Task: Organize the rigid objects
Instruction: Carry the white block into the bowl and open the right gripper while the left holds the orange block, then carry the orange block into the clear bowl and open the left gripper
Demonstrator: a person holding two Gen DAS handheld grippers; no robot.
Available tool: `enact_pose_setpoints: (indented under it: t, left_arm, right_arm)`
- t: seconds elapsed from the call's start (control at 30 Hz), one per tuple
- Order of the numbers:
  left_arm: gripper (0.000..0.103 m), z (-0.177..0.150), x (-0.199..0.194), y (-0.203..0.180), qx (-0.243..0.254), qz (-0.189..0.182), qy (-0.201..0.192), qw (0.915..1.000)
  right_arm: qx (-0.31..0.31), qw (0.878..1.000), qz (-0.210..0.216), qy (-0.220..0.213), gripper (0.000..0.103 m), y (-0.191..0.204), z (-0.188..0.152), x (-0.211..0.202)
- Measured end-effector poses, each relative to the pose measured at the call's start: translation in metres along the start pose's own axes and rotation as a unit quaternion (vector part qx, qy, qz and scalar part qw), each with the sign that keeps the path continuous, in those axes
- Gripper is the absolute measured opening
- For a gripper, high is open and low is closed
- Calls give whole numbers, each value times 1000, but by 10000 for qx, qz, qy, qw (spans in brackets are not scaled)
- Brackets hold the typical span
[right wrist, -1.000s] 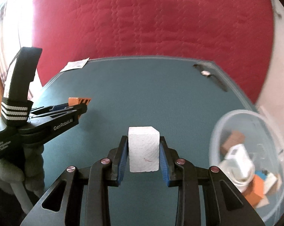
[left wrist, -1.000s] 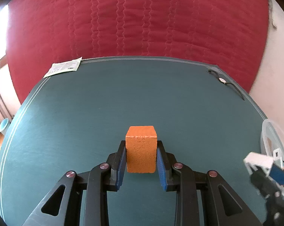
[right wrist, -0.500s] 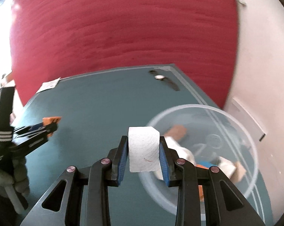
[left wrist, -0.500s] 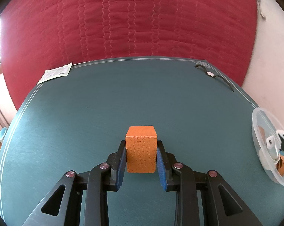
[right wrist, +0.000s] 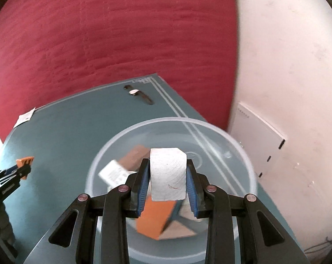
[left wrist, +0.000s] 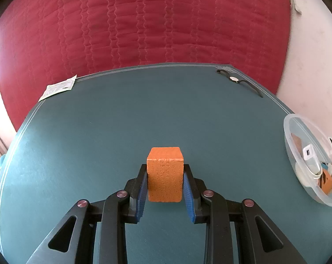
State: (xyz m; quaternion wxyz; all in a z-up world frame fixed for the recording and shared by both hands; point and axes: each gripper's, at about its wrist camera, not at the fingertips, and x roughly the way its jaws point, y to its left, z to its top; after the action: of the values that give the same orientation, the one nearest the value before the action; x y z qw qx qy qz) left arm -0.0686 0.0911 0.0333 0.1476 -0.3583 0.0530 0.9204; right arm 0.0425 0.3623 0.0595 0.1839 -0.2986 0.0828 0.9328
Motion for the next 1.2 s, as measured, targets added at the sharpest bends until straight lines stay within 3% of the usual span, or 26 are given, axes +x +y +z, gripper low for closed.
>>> enact_pose_setpoints:
  t: [0.47, 0.6, 0.9, 1.2]
  left_arm:
    - [31, -10, -11, -15, 46, -25, -20, 10000]
    - [31, -11, -12, -21, 49, -43, 14, 10000]
    - [31, -6, -14, -43, 101, -222, 109, 9996]
    - [31, 9, -25, -91, 452, -528, -22, 9976]
  right_arm:
    - [249, 9996, 125, 20, 33, -28, 8, 14]
    - [316, 9991, 242, 131, 50, -41, 4, 21]
    - [462, 9989, 81, 54, 50, -66, -9, 10]
    - [227, 9997, 19, -101, 50, -68, -24, 2]
